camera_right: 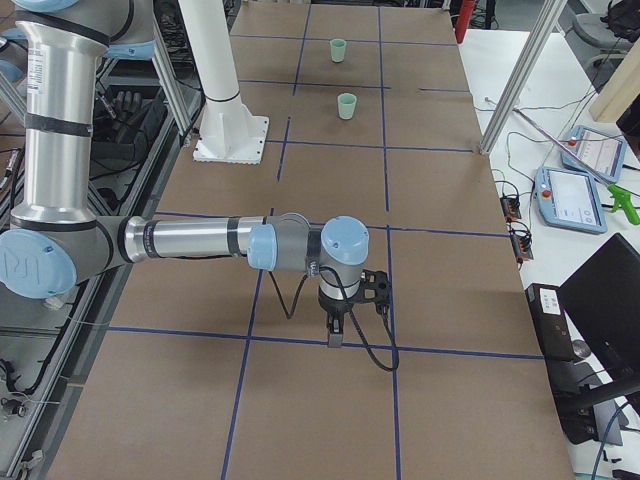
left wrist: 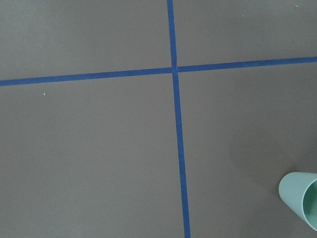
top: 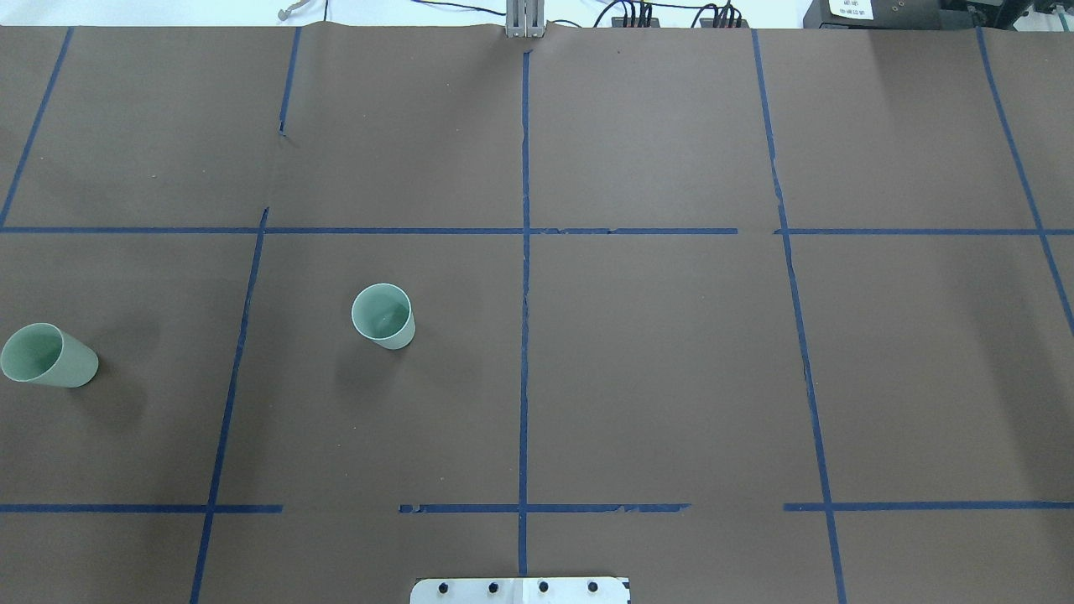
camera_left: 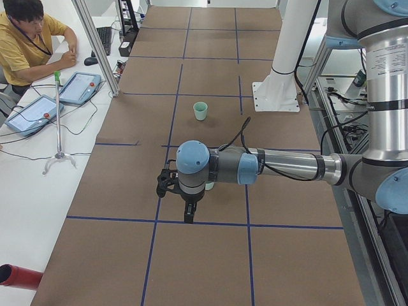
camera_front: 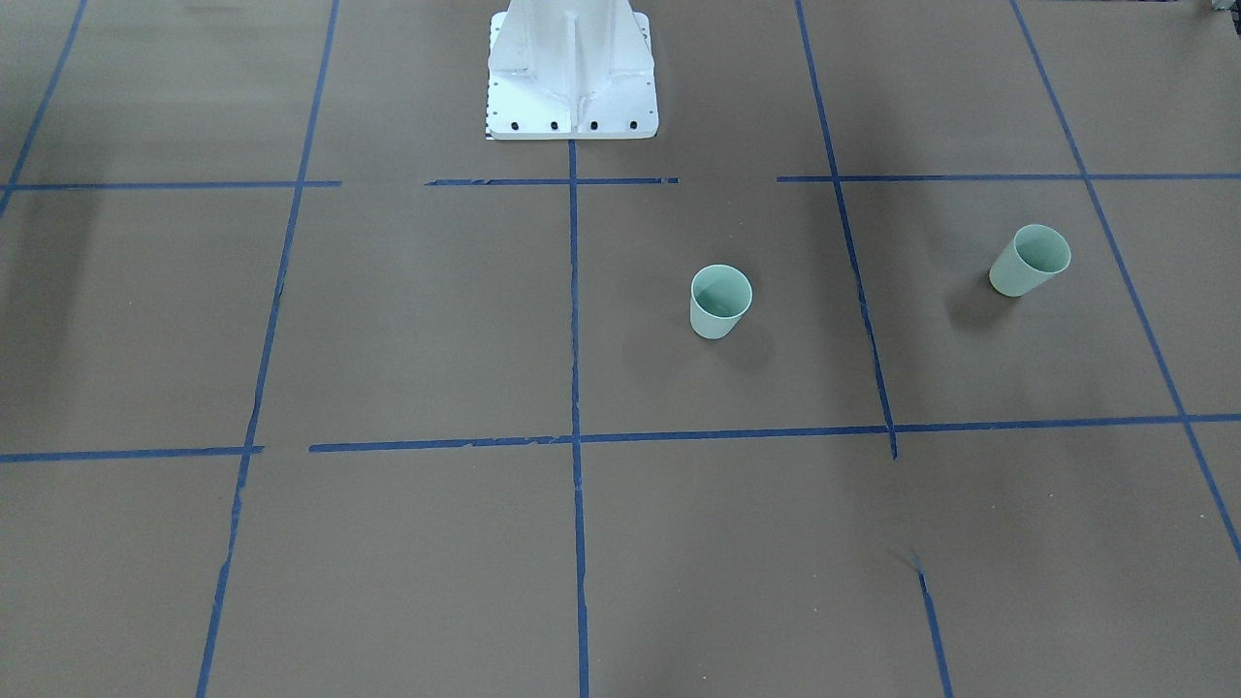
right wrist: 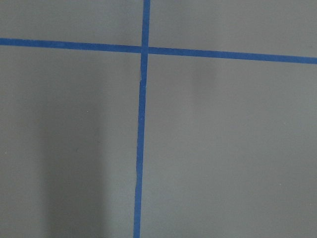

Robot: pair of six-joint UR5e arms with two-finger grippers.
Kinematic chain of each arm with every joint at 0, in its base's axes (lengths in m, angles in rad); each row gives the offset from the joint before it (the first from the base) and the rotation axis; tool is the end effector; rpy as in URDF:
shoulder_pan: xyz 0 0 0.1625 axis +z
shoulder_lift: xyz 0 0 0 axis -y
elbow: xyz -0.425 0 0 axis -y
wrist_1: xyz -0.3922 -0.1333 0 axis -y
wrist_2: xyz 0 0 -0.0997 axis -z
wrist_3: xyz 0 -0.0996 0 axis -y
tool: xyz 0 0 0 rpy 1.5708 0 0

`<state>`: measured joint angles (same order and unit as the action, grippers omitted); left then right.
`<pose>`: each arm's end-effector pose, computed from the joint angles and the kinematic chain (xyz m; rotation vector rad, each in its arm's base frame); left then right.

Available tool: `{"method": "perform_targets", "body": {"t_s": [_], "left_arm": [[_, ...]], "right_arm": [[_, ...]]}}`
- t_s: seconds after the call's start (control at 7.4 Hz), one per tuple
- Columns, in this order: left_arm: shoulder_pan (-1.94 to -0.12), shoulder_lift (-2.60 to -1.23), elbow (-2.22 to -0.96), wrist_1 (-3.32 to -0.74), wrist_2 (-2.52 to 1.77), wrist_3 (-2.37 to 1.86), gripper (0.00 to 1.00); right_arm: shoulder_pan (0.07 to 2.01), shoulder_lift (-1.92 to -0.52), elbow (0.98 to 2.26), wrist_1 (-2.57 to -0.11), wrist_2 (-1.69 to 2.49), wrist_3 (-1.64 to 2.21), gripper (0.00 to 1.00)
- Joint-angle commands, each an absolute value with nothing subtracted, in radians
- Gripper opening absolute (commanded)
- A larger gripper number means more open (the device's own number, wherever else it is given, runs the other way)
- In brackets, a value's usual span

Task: Stack cups
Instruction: 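Move the left gripper down toward the pale green cup at the table edge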

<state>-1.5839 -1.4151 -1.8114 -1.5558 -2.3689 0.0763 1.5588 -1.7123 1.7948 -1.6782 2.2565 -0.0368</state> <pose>-0.0676 -0.4283 0.6115 0.1018 0.7943 0.0877 0.0651 -0.4295 0.6305 -0.0154 -0.6860 -0.0383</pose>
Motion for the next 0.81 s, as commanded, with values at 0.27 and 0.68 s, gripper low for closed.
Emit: {"method": "perform_targets", "body": {"t_s": [0.27, 0.68], "left_arm": [[-1.321, -1.379, -1.827, -1.823, -2.356, -0.316, 1.0], [-1.148, -1.301, -1.8, -2.231, -2.286, -0.74, 0.99]], "right_arm": [[1.559, -1.712, 1.795, -1.678, 2.256, -0.037, 1.0], [1.559, -1.712, 1.795, -1.678, 2.256, -0.037, 1.0]]}}
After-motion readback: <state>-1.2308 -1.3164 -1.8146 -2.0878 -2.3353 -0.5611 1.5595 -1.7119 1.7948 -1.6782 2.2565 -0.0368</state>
